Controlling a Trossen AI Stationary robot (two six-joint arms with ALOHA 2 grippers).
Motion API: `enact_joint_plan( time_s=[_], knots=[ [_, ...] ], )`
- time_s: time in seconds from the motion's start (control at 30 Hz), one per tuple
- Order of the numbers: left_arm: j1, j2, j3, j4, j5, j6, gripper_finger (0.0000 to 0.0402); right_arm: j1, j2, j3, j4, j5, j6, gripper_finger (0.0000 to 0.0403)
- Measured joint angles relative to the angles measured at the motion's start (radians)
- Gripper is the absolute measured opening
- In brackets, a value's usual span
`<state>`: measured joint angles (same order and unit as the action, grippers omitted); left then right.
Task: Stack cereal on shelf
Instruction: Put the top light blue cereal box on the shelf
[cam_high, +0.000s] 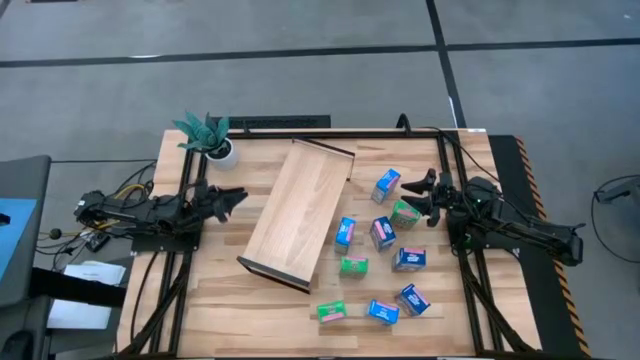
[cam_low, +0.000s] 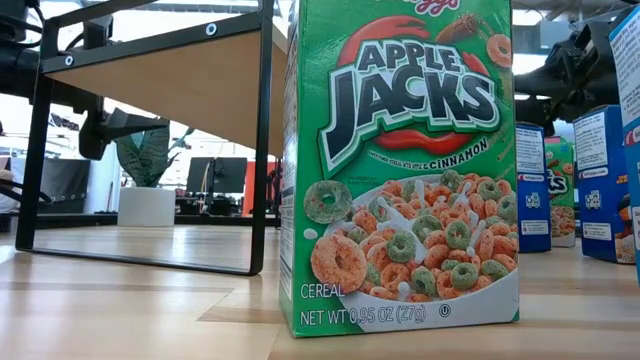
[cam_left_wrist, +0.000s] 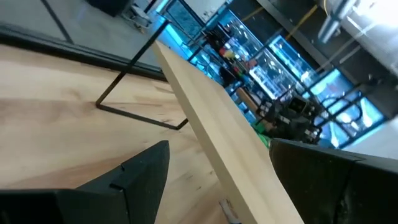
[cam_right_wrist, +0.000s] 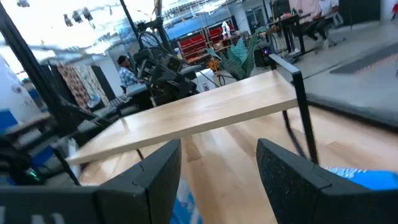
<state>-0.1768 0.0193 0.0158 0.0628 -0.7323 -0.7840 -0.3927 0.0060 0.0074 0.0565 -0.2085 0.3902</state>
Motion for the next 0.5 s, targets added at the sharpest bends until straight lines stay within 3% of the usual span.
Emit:
enact_joint_plan(
  time_s=[0.1, 0.3, 0.5],
  knots=[
    [0.000, 0.000, 0.000, 0.001, -0.018, -0.047, 0.0267, -0.001, 0.000, 0.002, 0.009, 0.001, 0.115, 0.0235],
    [0.000, 0.000, 0.001, 0.016, -0.034, -0.190, 0.0267, -0.005, 0.000, 0.041, 0.128, 0.016, 0.133, 0.0235],
    [0.000, 0.000, 0.001, 0.017, -0.026, -0.264, 0.0267, -0.012, 0.022, 0.175, 0.162, 0.038, -0.025, 0.0235]
  ],
)
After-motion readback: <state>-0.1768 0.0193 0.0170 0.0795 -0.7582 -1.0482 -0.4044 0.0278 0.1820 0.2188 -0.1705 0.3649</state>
